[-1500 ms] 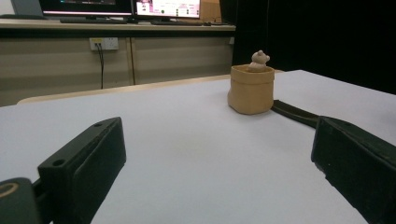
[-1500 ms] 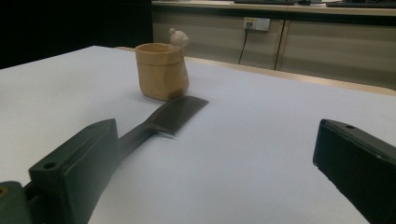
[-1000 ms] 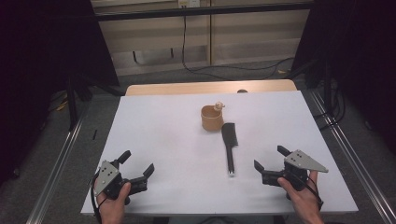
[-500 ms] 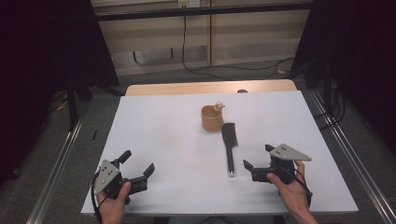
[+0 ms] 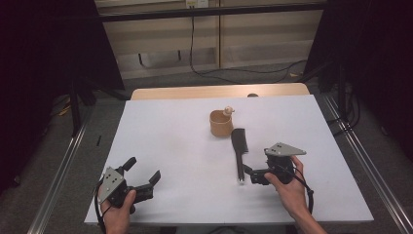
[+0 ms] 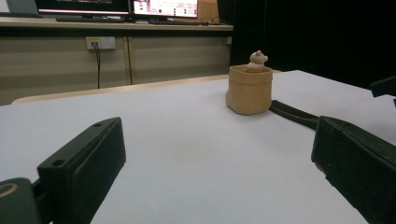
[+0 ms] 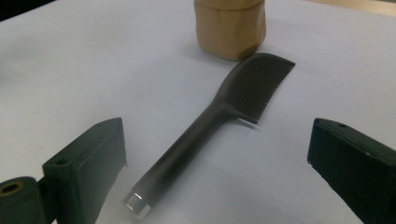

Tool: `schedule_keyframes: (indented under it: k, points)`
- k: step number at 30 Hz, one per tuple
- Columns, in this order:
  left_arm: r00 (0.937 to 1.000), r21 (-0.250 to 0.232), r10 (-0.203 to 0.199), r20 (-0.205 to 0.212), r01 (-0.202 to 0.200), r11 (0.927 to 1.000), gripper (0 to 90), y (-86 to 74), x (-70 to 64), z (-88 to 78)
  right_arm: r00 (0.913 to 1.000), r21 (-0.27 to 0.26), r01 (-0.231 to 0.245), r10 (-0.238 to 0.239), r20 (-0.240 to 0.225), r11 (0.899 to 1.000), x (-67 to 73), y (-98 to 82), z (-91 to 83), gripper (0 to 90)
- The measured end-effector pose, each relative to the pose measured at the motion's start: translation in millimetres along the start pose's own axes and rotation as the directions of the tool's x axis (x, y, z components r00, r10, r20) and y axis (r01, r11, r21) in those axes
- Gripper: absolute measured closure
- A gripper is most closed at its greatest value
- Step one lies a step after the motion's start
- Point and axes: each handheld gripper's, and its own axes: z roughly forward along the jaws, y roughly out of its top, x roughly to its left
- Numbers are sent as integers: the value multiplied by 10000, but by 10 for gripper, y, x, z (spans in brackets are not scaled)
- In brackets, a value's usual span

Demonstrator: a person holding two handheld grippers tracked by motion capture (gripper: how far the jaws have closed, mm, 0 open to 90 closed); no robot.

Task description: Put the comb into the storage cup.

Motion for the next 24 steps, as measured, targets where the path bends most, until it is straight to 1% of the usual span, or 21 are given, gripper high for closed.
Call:
schedule_keyframes:
  k: [2, 5, 6, 7, 13, 14, 16, 17, 19, 20, 21, 22, 24]
  points:
    - [10000, -43, 8, -28, -9, 10000, 32, 1, 0, -15, 9999, 253, -93, 90, 105, 9996, 25, 23, 57, 34]
    - [10000, -67, -4, -27, 4, 10000, 32, 2, 2, -16, 9999, 534, -114, 110, 64, 9985, 49, 55, 146, 34]
    - [10000, -67, -4, -27, 4, 10000, 32, 2, 2, -16, 9999, 534, -114, 110, 64, 9985, 49, 55, 146, 34]
    - [10000, -51, 8, -37, -8, 10000, 32, 2, 3, -14, 9999, 639, -119, 117, 35, 9979, 67, 79, 194, 36]
    - [10000, -61, 4, -11, -5, 10000, 32, 4, 6, -14, 9998, 862, -187, 195, -92, 9961, 100, 130, 267, 40]
    - [10000, -68, -12, -3, 12, 10000, 32, 5, 5, -14, 9996, 1023, -225, 239, -123, 9945, 106, 154, 288, 40]
    - [10000, -61, 2, 5, -2, 10000, 32, 6, 4, -14, 9993, 1144, -302, 324, -172, 9930, 102, 182, 310, 42]
    - [9999, 52, -53, 107, 53, 10000, 32, 2, 5, -7, 9993, 1279, -328, 351, -157, 9912, 101, 198, 324, 46]
    - [9999, 126, -13, 153, 11, 9999, 32, -4, 1, 4, 9993, 1618, -367, 371, 8, 9861, 99, 229, 359, 59]
    - [9998, 141, -53, 180, 50, 9999, 32, -6, -2, 8, 9987, 1770, -492, 503, -16, 9830, 98, 241, 379, 55]
    - [9998, 141, -53, 180, 50, 9999, 32, -6, -2, 8, 9987, 1770, -492, 503, -16, 9830, 98, 241, 379, 55]
    - [9998, 169, -20, 185, 17, 9999, 32, -6, 2, 11, 9974, 2117, -666, 707, -115, 9751, 88, 264, 419, 58]
    - [9999, 220, -11, 164, 7, 9998, 32, -6, 2, 14, 9965, 2430, -810, 841, -24, 9666, 77, 293, 459, 64]
